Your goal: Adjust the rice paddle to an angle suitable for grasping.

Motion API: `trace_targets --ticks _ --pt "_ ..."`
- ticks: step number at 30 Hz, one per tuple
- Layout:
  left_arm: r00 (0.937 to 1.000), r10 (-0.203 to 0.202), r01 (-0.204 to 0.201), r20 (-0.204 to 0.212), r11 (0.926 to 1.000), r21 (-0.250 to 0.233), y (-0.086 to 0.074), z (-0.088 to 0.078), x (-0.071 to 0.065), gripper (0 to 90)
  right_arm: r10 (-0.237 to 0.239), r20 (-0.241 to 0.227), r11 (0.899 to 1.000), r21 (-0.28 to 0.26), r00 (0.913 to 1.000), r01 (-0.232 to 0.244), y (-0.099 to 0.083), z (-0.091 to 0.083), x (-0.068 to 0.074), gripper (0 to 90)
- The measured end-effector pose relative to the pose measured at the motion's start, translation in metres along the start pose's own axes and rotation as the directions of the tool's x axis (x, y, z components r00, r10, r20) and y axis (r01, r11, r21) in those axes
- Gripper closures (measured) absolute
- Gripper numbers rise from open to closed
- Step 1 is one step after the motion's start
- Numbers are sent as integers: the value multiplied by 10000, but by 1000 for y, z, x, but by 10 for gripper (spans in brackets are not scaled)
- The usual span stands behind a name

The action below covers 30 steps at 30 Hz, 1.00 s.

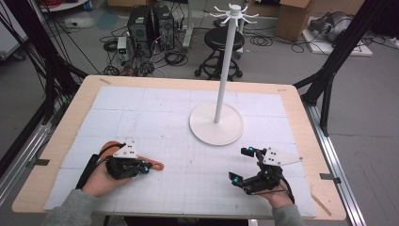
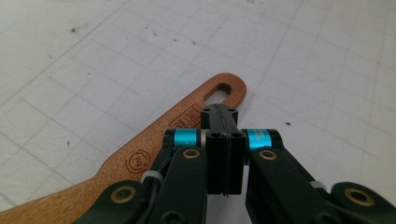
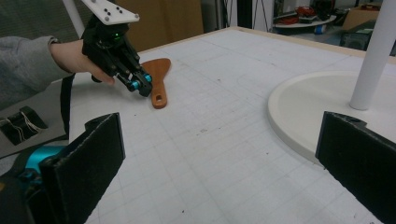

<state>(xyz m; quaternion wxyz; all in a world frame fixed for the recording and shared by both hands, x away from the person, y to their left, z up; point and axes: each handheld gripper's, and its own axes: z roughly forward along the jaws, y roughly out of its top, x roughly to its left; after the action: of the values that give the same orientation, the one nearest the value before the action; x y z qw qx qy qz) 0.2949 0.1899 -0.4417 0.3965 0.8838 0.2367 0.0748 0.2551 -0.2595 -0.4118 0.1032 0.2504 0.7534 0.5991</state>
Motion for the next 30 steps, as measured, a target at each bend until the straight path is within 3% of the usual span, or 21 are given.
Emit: trace_targets --ticks 4,11,16,19,23,27,28,30 --pt "9982 -606 604 -26 9975 -362 3 8 7 898 -40 75 10000 -55 10000 40 0 1 -1 0" --pt "9969 -478 450 -626 9980 -454 8 15 9 899 43 -23 9999 120 10000 -43 -2 3 -2 0" --pt "9927 -923 866 -775 9935 -735 10 18 12 899 -9 -70 9997 239 10000 11 -2 7 -2 0" --pt "9925 -913 844 -808 9928 -850 11 13 13 899 6 -92 9999 167 10000 -4 -2 7 -3 0" --pt "9822 -1162 998 -1477 9884 -1142 10 3 21 899 76 -56 9999 145 10000 -75 -2 6 -4 0" --pt "9758 -1665 1410 -1417 9745 -1745 11 -1 31 899 63 -63 9998 166 10000 -62 -2 7 -4 0" --pt "9733 -1808 1548 -1414 9719 -1772 12 -3 35 899 48 -61 9998 174 10000 -46 -2 7 -4 0" --pt "9678 -1868 1637 -1690 9763 -1419 17 -5 44 899 106 -78 9996 254 9999 -104 -2 8 -4 0"
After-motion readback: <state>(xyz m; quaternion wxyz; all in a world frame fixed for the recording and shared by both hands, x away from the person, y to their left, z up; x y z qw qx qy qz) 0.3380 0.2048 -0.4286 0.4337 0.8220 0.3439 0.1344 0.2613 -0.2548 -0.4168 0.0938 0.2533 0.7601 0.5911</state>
